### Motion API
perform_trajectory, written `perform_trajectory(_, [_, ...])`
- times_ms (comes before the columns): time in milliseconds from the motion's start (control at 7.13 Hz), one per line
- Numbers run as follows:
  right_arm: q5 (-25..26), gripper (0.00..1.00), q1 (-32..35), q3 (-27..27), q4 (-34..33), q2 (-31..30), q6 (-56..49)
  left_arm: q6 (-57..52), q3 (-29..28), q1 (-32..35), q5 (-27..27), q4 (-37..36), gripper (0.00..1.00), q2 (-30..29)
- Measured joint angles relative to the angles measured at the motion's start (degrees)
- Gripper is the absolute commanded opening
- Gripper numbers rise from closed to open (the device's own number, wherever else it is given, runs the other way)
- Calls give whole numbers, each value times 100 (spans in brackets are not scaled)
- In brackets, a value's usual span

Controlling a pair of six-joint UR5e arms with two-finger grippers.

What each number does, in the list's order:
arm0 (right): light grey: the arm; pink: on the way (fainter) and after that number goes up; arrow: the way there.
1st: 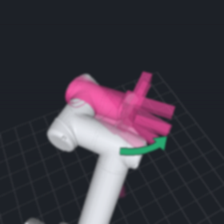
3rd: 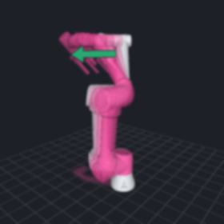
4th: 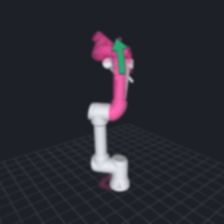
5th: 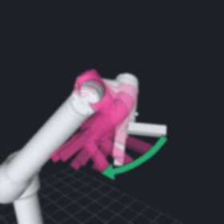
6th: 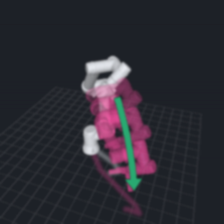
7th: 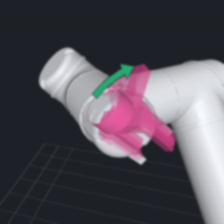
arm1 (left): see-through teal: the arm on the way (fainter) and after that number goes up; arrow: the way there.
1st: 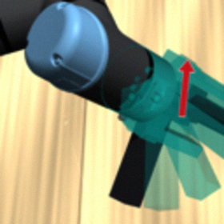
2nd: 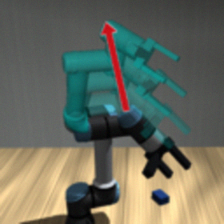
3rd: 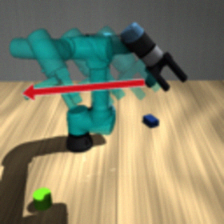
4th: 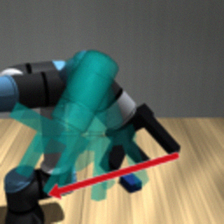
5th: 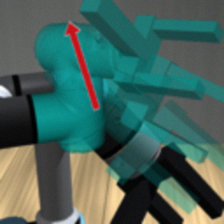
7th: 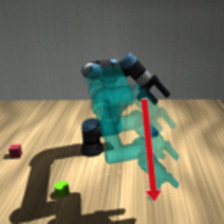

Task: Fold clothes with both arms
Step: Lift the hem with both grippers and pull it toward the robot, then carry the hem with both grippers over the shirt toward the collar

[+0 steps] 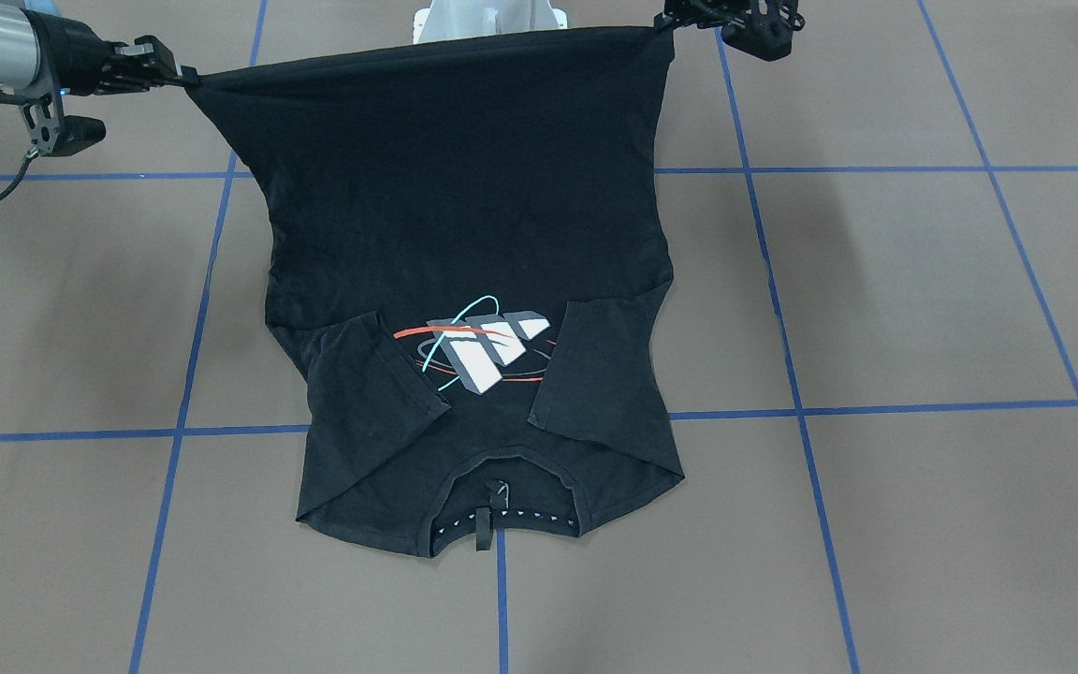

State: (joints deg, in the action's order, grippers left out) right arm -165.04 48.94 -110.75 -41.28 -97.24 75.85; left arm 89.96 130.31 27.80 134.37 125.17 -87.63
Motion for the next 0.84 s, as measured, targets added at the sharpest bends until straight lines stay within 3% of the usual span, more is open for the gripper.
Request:
perform_trajectory(421, [17, 0, 601, 486, -20, 760, 2, -13, -230, 922, 85, -1, 0, -334])
perform_trajectory(841, [35, 0, 1233, 1058, -31, 1461, 8, -24, -992, 1433, 70, -1, 0, -994])
